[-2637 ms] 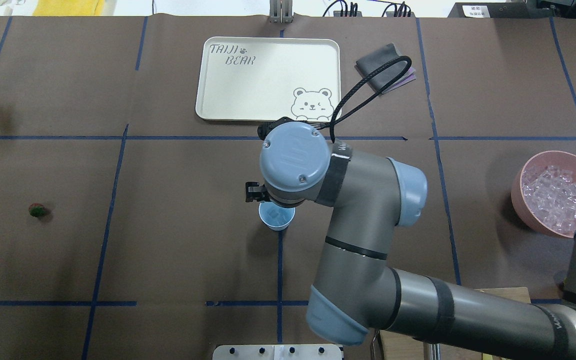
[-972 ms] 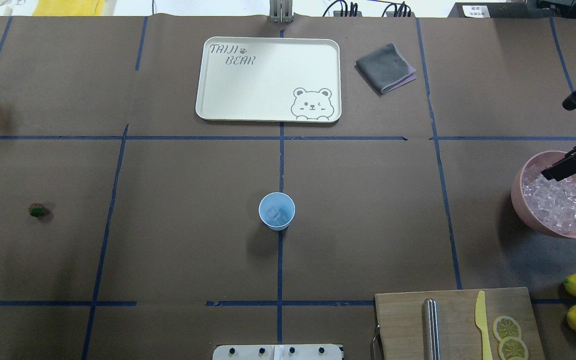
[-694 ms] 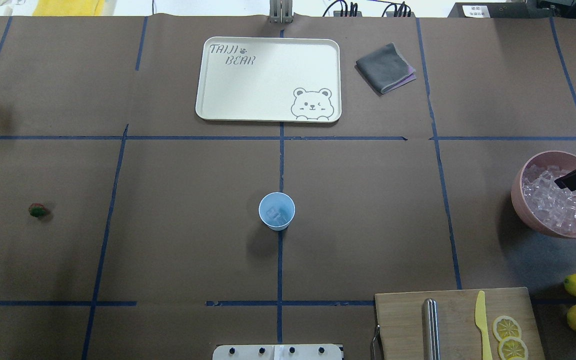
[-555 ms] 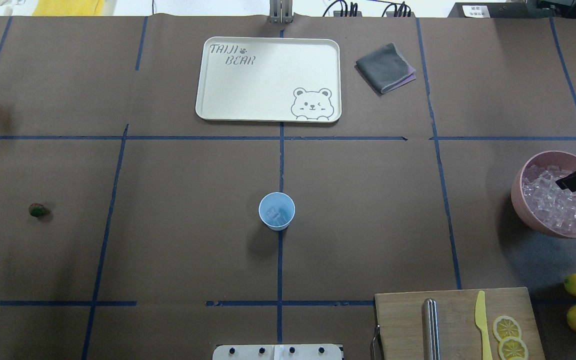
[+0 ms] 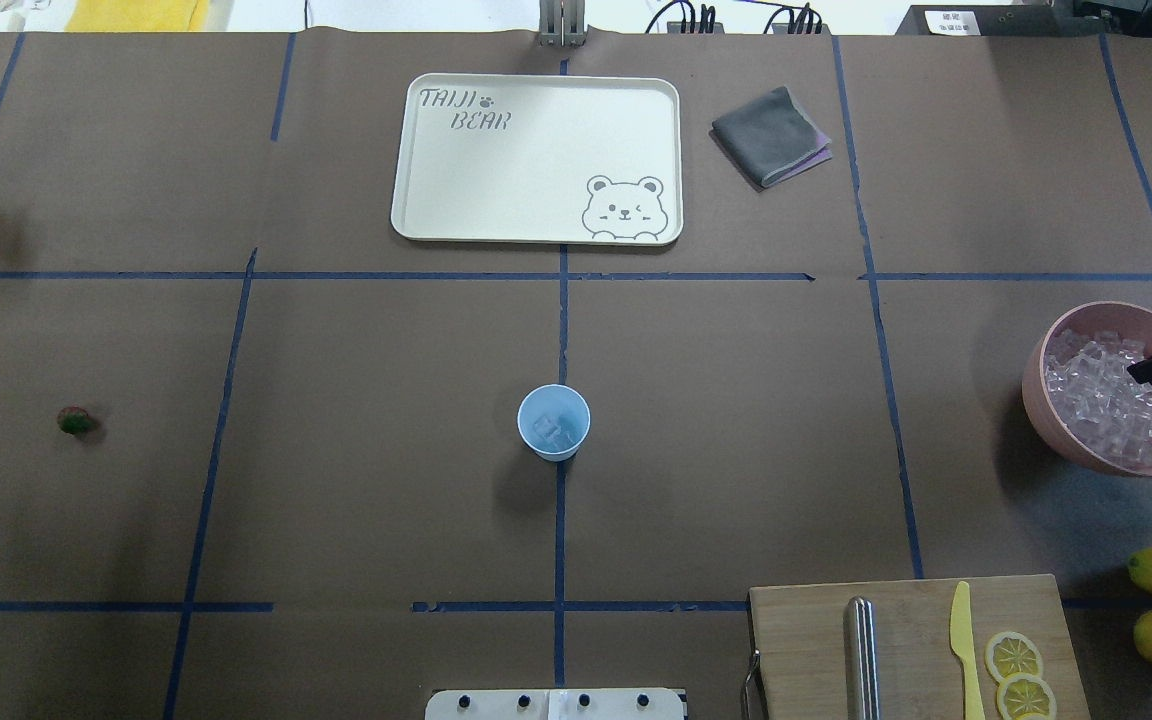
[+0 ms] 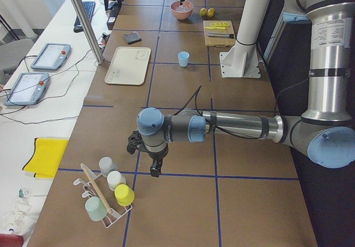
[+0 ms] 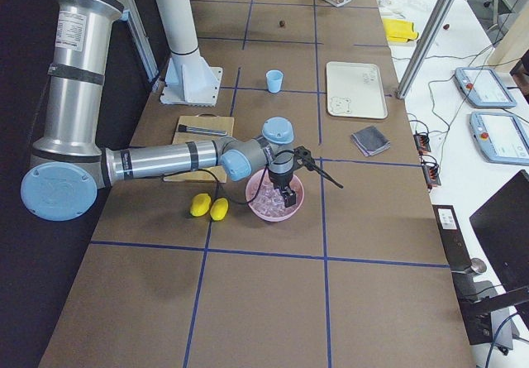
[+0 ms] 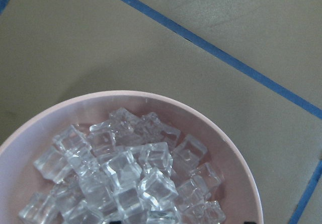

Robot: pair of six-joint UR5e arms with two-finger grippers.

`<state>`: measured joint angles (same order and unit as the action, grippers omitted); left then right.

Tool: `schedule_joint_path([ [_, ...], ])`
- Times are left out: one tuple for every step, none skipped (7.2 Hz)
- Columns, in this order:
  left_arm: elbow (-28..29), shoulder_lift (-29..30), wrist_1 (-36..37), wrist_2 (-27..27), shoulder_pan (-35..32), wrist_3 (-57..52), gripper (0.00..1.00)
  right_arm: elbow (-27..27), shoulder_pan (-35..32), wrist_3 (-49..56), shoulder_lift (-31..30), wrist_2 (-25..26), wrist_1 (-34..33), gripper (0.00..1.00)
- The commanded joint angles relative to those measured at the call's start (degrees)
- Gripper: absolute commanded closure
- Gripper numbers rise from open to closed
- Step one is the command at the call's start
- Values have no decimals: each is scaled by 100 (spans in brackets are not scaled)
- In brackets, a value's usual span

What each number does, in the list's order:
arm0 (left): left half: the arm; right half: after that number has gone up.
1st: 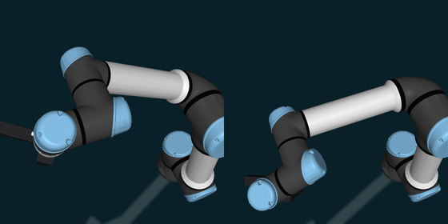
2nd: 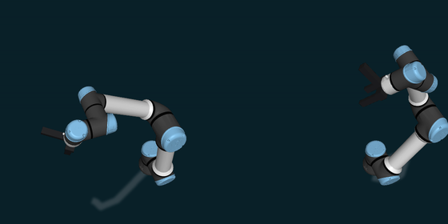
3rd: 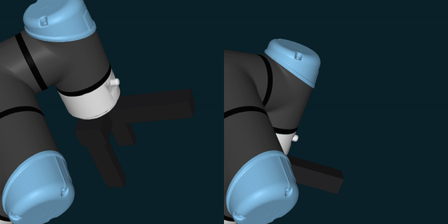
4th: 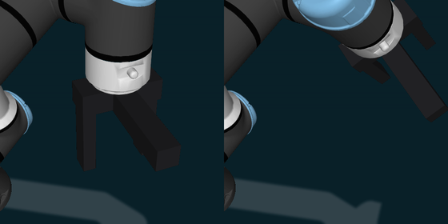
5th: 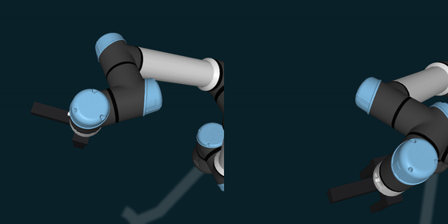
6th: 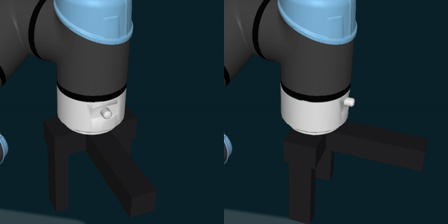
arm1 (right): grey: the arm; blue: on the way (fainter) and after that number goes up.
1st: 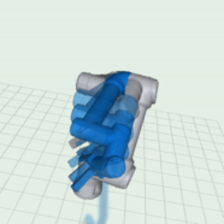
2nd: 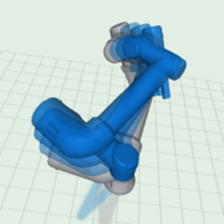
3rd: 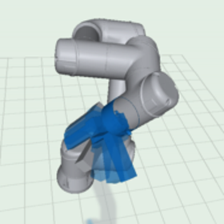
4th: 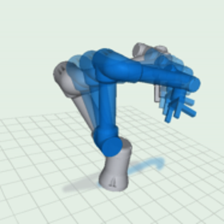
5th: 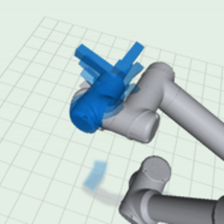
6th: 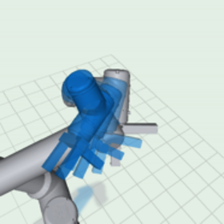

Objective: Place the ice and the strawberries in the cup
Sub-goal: 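Lower the right gripper into the ice and grasp a third cube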

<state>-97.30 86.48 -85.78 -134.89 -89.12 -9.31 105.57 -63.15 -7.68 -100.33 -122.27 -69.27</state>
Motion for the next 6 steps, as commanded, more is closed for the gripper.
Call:
schedule_joint_path([
  [0, 0, 0, -2, 0, 0, 0, -72, 83, -40, 4, 2, 10, 18],
  [0, 0, 0, -2, 0, 0, 0, -63, 170, -145, 4, -15, 19, 18],
  [0, 0, 0, -2, 0, 0, 0, -63, 258, -198, 13, -16, 19, 18],
  [0, 0, 0, -2, 0, 0, 0, -63, 277, -199, 4, -7, 28, 19],
  [0, 0, 0, 7, 0, 0, 0, -63, 277, -199, -4, 2, 19, 20],
  [0, 0, 0, -2, 0, 0, 0, -72, 285, -190, -13, 11, 10, 23],
])
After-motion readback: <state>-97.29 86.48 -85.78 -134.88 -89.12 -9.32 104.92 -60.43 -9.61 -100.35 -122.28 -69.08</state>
